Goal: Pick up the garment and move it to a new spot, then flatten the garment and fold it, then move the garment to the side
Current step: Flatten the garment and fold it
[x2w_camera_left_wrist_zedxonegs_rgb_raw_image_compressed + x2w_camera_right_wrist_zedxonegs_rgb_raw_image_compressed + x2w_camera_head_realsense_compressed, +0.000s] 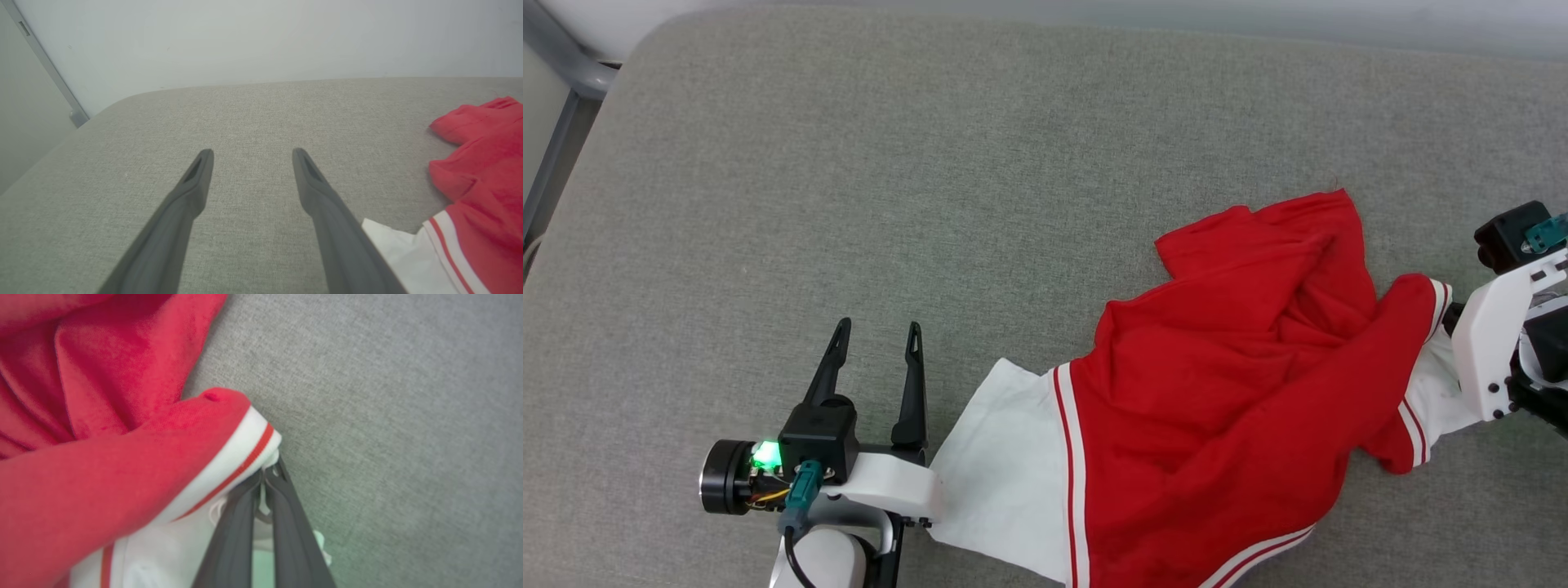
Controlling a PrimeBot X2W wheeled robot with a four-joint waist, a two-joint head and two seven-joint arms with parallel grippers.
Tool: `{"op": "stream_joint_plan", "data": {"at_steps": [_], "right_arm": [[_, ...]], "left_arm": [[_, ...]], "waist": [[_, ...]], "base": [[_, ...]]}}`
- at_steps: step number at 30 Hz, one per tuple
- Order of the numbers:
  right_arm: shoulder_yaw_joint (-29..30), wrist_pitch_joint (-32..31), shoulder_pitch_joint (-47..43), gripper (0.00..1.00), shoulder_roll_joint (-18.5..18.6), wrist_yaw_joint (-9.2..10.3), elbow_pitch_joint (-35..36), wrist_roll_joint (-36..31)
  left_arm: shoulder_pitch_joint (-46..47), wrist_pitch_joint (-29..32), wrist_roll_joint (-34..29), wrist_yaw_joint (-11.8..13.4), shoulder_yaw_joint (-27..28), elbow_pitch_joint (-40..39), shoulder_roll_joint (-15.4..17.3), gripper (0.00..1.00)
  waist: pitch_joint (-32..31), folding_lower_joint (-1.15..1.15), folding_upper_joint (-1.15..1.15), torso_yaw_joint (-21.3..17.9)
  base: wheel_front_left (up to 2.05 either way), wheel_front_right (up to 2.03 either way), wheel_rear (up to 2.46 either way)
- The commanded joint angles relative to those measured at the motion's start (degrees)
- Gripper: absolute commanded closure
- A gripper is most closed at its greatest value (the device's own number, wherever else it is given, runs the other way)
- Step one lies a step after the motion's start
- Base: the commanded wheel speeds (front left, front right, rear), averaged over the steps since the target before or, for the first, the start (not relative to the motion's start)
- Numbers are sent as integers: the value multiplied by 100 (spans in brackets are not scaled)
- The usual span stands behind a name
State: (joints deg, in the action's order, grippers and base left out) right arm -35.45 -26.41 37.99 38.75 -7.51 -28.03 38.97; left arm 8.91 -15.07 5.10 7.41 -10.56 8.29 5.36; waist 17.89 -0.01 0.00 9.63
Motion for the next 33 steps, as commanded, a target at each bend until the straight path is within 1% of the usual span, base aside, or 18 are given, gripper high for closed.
{"op": "stream_joint_plan", "data": {"at_steps": [1, 3, 4, 5, 9, 13, 18, 21, 24, 28, 29, 31, 33], "right_arm": [[-172, 128, 87, 100, -85, 4, -217, 104], [-315, 385, 159, 100, -89, 4, -348, 199], [-361, 552, 180, 60, -77, 4, -397, 239], [-389, 737, 183, 0, -57, 4, -436, 281], [-446, 1625, 48, 0, 90, 4, -509, 243], [-198, 2562, -239, 0, 171, 5, -543, 138], [425, 3585, -722, 0, 15, 5, -531, -243], [1000, 3963, -1057, 0, -169, 5, -411, -662], [1709, 4110, -1556, 0, -550, 4, -126, -1174], [2727, 4150, -2327, 0, -1139, 5, 610, -1945], [2727, 4150, -2327, 0, -1139, 5, 610, -1945], [3155, 4151, -2774, 0, -1509, 5, 1067, -2281], [3474, 4154, -3188, 0, -1844, 5, 1520, -2563]], "left_arm": [[54, -14, -49, -31, 42, 25, -4, 0], [-8, -14, -59, -29, 88, 41, -9, 0], [-44, -14, -64, -29, 105, 51, -11, 0], [-86, -14, -76, -30, 126, 59, -8, 0], [-211, -14, -97, -68, 196, 78, 11, 0], [-357, -14, -83, -100, 283, 89, 50, 0], [-523, -14, -96, -178, 367, 77, 126, 0], [-606, -14, -110, -237, 411, 22, 226, 0], [-623, -14, -63, -347, 434, 27, 296, 0], [-501, -14, -18, -535, 438, 99, 469, 0], [-501, -14, -18, -535, 438, 99, 469, 0], [-400, 35, -2, -655, 397, 146, 572, 0], [-274, 196, 10, -830, 323, 176, 692, 0]], "waist": [[-45, 1, 0, 9], [-109, 1, 0, -18], [-154, 1, 0, -38], [-205, 1, 0, -61], [-443, 1, 0, -167], [-717, 1, 0, -316], [-1089, 1, 0, -522], [-1260, 1, 0, -624], [-1390, 1, 0, -685], [-1492, 1, 0, -719], [-1492, 1, 0, -719], [-1528, 1, 0, -711], [-1545, 1, 0, -694]], "base": [[0, 0, 0], [0, 0, 0], [0, 0, 0], [0, 0, 0], [0, 0, 0], [0, 0, 0], [0, 0, 0], [0, 0, 0], [0, 0, 0], [0, 0, 0], [0, 0, 0], [0, 0, 0], [0, 0, 0]]}}
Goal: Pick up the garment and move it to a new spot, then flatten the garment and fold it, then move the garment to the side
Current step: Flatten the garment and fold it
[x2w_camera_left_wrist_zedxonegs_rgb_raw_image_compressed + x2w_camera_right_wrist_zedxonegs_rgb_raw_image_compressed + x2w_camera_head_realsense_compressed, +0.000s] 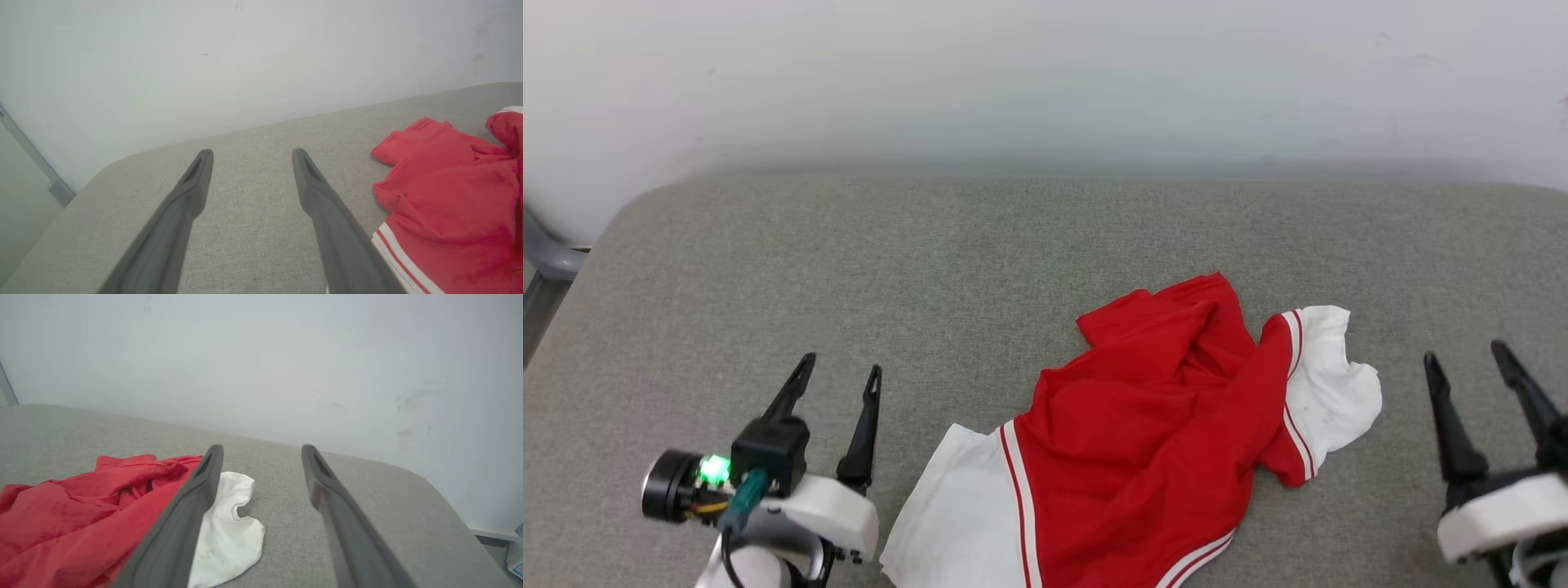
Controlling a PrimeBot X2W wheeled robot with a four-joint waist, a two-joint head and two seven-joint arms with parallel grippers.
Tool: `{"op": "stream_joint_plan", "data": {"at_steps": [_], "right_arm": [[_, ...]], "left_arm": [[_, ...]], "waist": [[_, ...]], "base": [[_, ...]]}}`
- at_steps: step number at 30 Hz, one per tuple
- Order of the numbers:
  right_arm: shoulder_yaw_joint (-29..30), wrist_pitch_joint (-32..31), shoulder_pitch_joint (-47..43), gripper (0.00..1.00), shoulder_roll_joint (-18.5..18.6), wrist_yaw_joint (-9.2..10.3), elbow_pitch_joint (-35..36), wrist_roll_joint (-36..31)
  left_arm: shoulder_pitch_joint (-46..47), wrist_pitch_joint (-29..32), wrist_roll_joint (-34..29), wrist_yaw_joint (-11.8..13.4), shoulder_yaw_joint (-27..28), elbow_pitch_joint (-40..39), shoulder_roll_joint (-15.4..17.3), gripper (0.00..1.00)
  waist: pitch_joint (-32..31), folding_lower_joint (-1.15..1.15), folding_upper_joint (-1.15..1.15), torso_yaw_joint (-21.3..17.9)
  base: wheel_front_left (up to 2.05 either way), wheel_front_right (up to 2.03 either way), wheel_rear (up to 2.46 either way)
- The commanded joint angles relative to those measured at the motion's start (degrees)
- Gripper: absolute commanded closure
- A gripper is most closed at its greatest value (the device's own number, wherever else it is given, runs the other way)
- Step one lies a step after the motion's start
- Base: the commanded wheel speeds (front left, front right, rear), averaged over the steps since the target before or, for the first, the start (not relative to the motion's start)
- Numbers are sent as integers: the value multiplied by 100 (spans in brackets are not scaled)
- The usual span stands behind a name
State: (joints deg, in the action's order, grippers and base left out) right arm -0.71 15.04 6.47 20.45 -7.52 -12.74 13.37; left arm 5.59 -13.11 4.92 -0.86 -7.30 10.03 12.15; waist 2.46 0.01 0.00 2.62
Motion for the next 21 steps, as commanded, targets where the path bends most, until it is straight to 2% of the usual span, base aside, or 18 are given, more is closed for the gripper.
{"op": "stream_joint_plan", "data": {"at_steps": [1, 6, 8, 9, 10, 16, 21], "right_arm": [[137, 11, -217, 0, -168, 6, 199, -120], [392, -109, -906, 0, -731, 6, 991, -533], [422, -175, -1057, 0, -863, 6, 1194, -661], [423, -229, -1151, 0, -950, 6, 1326, -727], [423, -229, -1151, 0, -950, 6, 1326, -727], [403, -310, -1238, 0, -1021, 6, 1473, -771], [403, -312, -1206, 0, -1021, 6, 1503, -813]], "left_arm": [[124, 112, 46, -114, -52, -16, 75, 0], [590, 991, 266, -526, -330, -50, 431, 0], [755, 1513, 465, -606, -487, -77, 596, 0], [938, 2039, 724, -642, -666, -165, 776, 0], [938, 2039, 724, -642, -666, -165, 776, 0], [1273, 3866, 1793, -650, -1556, -483, 1505, 0], [1408, 4917, 2528, -652, -2188, -796, 2005, 0]], "waist": [[-8, -1, 0, 18], [6, -1, 0, 50], [9, -1, 0, 46], [20, -1, 0, 30], [20, -1, 0, 30], [80, -1, 0, -23], [160, -1, 0, -51]], "base": [[0, 0, 0], [0, 0, 0], [0, 0, 0], [0, 0, 0], [0, 0, 0], [0, 0, 0], [0, 0, 0]]}}
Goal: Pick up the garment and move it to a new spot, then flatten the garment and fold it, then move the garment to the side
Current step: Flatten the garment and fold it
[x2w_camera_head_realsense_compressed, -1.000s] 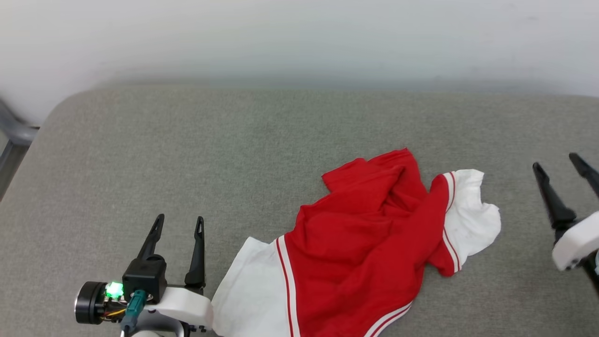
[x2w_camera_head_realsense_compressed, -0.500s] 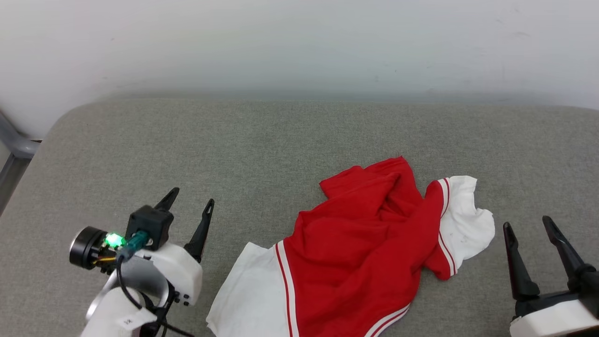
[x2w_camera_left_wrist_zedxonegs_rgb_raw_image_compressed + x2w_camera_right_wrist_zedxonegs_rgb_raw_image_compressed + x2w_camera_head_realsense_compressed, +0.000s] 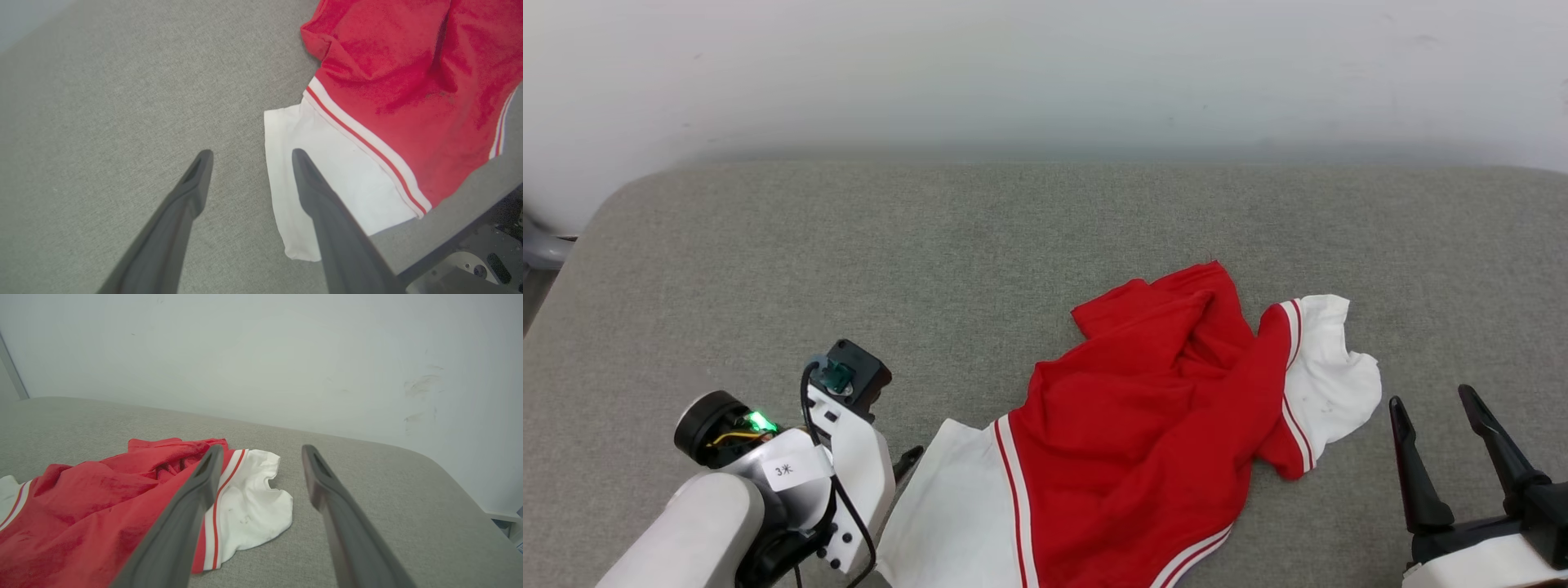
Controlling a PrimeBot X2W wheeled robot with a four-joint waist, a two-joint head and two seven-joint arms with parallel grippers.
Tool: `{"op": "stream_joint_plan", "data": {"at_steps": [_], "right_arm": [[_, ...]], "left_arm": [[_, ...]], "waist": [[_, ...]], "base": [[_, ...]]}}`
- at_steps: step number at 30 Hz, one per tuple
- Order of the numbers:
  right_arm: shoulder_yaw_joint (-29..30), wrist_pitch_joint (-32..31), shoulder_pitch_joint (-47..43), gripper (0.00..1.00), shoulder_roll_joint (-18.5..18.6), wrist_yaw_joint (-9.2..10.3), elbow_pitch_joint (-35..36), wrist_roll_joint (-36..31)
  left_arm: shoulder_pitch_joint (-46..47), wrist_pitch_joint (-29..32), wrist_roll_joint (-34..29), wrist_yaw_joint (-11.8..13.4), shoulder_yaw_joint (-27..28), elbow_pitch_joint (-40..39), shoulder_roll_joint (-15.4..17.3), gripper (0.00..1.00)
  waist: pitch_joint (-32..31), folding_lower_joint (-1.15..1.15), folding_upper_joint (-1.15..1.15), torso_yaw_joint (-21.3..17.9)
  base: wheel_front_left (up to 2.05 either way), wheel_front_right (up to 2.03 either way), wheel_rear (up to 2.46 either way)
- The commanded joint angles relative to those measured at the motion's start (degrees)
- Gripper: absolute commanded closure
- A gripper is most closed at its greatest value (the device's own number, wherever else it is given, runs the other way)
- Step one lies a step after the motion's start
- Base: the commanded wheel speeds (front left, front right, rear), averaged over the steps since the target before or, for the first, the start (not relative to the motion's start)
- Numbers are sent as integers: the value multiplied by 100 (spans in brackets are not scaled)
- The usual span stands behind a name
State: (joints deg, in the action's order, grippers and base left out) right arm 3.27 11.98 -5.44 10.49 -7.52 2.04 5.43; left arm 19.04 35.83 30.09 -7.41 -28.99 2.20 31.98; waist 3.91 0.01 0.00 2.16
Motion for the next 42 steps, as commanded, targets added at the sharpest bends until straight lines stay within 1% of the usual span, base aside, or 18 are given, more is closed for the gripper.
{"op": "stream_joint_plan", "data": {"at_steps": [1, 5, 10, 15, 17, 24, 25, 26, 28, 31, 35, 42], "right_arm": [[2, 0, -9, 0, -29, 6, 25, -21], [-19, 11, 16, 0, -15, 6, -15, -44], [-47, 55, 100, 0, 18, 6, -67, -44], [-96, 86, 219, 0, 34, 6, -121, -29], [-122, 104, 262, 0, 48, 6, -150, -23], [-146, 150, 398, 0, 87, 6, -263, -4], [-146, 159, 409, 0, 90, 6, -278, -5], [-141, 159, 414, 0, 90, 6, -292, -6], [-126, 172, 395, 0, 101, 6, -339, -4], [-97, 172, 337, 0, 115, 6, -386, 8], [-63, 173, 258, 0, 106, 6, -408, 12], [-14, 125, 207, 0, 129, 6, -379, 14]], "left_arm": [[89, 146, 112, 2, -110, -59, 100, 0], [96, 479, 358, 1, -511, -139, 348, 0], [50, 587, 536, 1, -883, -55, 541, 0], [8, 499, 554, 1, -1144, 252, 564, 0], [38, 447, 450, 1, -1281, 393, 603, 0], [42, 225, 407, -1, -1800, 924, 490, 0], [77, 151, 367, 1, -1869, 965, 498, 74], [112, 74, 349, 8, -1907, 1004, 505, 100], [191, -92, 372, 6, -1935, 1031, 517, 100], [378, -391, 423, 18, -1743, 1074, 588, 100], [549, -711, 509, 180, -1390, 986, 707, 100], [616, -989, 721, 491, -929, 1071, 889, 100]], "waist": [[31, -1, 0, -11], [110, -1, 0, -36], [232, -1, 0, -71], [401, -1, 0, -124], [475, -1, 0, -156], [653, -1, 0, -202], [652, -1, 0, -201], [642, -1, 0, -196], [584, -1, 0, -181], [468, -1, 0, -162], [321, -1, 0, -154], [277, -1, 0, -211]], "base": [[0, 0, 0], [0, 0, 0], [0, 0, 0], [0, 0, 0], [0, 0, 0], [0, 0, 0], [0, 0, 0], [0, 0, 0], [0, 0, 0], [0, 0, 0], [0, 0, 0], [0, 0, 0]]}}
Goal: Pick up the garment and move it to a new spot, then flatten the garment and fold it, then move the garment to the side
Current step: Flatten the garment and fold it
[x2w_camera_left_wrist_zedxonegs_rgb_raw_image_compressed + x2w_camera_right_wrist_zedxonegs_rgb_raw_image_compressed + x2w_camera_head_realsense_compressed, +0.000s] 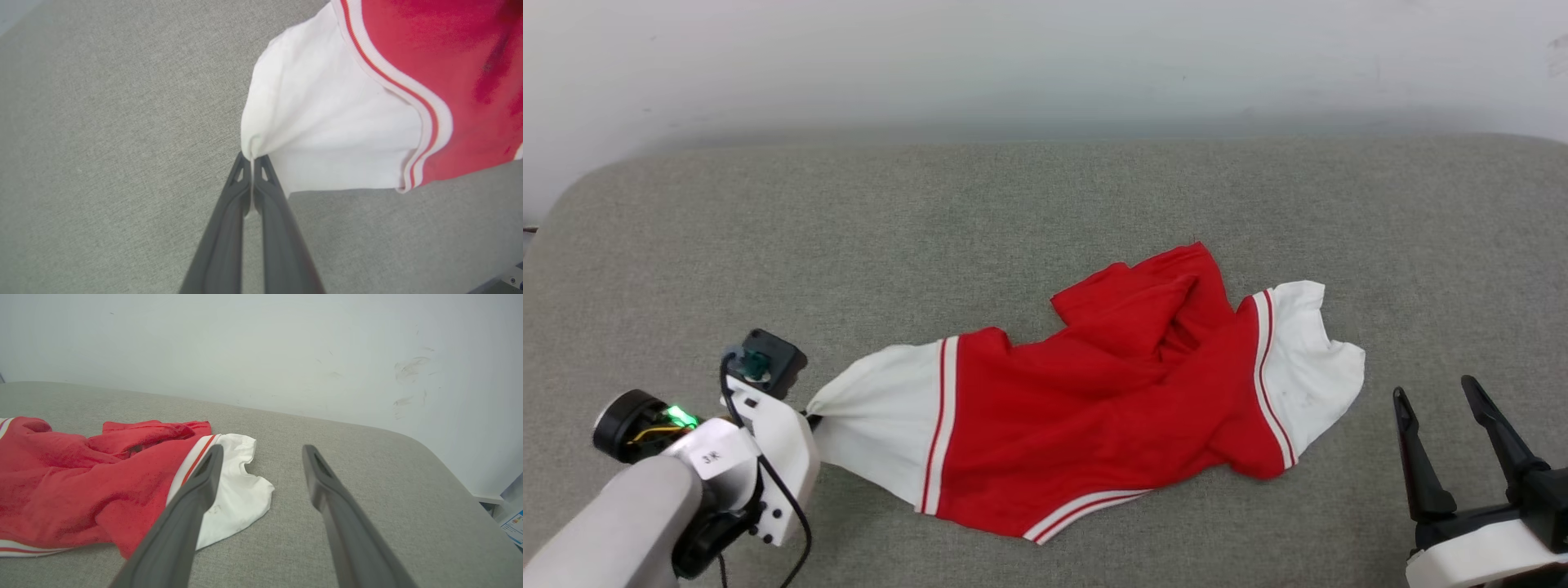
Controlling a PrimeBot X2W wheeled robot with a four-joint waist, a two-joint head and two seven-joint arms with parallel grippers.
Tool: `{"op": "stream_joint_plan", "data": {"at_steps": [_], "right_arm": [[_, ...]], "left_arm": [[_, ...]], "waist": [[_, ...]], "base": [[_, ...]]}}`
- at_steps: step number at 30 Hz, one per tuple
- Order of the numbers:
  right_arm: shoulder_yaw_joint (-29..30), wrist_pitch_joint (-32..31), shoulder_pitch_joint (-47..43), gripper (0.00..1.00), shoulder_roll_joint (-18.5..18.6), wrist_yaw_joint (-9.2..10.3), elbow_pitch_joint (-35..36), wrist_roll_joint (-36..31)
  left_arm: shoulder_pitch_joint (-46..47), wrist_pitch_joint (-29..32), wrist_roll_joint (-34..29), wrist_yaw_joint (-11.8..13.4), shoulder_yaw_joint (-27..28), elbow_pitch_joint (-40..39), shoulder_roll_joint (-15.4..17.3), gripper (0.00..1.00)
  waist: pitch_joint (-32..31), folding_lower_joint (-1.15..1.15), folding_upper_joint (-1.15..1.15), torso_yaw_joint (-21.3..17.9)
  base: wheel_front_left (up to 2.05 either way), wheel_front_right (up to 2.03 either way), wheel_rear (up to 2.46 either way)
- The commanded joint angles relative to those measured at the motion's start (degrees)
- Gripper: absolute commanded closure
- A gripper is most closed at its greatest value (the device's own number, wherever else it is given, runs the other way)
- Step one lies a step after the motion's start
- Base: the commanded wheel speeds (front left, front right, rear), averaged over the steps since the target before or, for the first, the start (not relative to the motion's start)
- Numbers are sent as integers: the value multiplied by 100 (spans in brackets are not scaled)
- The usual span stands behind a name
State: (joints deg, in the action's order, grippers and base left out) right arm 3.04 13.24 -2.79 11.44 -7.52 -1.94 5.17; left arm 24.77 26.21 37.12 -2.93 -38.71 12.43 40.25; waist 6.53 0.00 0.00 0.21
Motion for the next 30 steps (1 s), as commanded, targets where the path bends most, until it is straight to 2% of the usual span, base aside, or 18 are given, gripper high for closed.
{"op": "stream_joint_plan", "data": {"at_steps": [1, 7, 11, 15, 16, 17, 18, 24, 30], "right_arm": [[21, -9, -52, 0, 38, 6, 24, 39], [104, -64, -37, 0, 79, 6, 50, 32], [127, -110, 2, 0, 104, 6, 43, 27], [127, -194, 52, 0, 170, 6, 2, 56], [128, -207, 65, 0, 188, 6, -3, 65], [127, -228, 79, 0, 214, 6, -5, 77], [123, -243, 104, 0, 245, 6, -2, 91], [104, -339, 277, 0, 502, 6, 78, 154], [-67, -656, 654, 0, 1126, 6, 296, 403]], "left_arm": [[35, -46, 50, 70, 102, 110, 96, 100], [35, -226, 174, 251, 316, 610, 111, 100], [35, -356, 202, 245, 333, 1012, 45, 100], [41, -593, 262, 144, 275, 1684, -228, 100], [43, -648, 250, 118, 246, 1796, -296, 80], [56, -718, 260, 94, 245, 1894, -367, 33], [69, -834, 248, 96, 249, 1975, -419, 0], [48, -1540, 120, 144, 301, 2178, -546, 0], [-191, -2522, -43, 479, 463, 1906, -609, 0]], "waist": [[33, 0, 0, -33], [205, 0, 0, -116], [292, 0, 0, -162], [320, 0, 0, -199], [301, 0, 0, -197], [275, 0, 0, -192], [240, 0, 0, -182], [0, 0, 0, -130], [-279, 0, 0, 1]], "base": [[0, 0, 0], [0, 0, 0], [0, 0, 0], [0, 0, 0], [0, 0, 0], [0, 0, 0], [0, 0, 0], [0, 0, 0], [0, 0, 0]]}}
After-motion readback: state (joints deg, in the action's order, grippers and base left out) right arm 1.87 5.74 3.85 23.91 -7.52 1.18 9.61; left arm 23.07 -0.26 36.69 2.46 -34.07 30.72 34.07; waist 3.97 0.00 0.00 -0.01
